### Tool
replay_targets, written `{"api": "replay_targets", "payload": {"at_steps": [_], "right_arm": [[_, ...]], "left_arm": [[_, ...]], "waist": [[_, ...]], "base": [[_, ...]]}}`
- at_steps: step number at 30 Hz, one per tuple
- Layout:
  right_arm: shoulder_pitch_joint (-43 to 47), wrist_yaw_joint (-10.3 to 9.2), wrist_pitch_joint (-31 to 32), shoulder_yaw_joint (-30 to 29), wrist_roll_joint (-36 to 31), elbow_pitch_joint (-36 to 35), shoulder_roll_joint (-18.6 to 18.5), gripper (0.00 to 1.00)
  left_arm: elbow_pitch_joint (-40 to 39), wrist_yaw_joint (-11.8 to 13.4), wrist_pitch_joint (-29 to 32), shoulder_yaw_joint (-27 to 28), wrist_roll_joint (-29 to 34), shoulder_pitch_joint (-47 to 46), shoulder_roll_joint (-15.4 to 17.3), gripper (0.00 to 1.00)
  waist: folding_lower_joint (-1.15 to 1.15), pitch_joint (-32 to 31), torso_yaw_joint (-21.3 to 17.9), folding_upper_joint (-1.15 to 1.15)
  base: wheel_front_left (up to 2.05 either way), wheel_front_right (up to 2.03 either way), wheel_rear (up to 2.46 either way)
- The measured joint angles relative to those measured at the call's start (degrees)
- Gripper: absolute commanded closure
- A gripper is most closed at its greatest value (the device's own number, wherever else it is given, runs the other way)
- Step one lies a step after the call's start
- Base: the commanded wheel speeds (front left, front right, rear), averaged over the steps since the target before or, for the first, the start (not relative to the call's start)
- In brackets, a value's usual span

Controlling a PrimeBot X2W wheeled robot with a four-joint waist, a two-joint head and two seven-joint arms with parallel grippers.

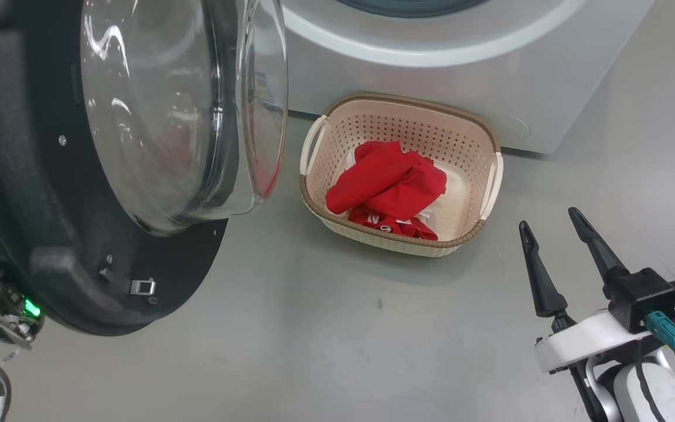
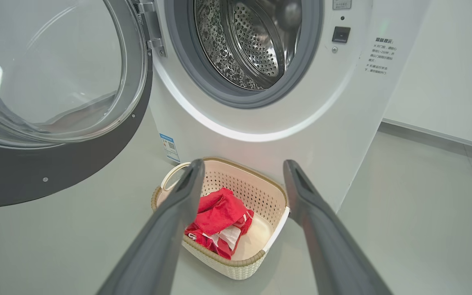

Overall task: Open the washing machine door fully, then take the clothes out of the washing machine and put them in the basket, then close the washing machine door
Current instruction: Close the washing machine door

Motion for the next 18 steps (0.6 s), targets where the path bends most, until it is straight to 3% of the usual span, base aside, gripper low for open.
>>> {"api": "replay_targets", "payload": {"at_steps": [18], "right_arm": [[-0.93,0.01,-3.5,1.47,0.99,4.25,2.94,0.0]], "left_arm": [[-7.94,0.0,2.8,-1.98,0.15,5.04,-3.93,1.0]], "waist": [[0.0,-0.79,-8.58,0.0]], "base": [[0.0,0.0,0.0]]}}
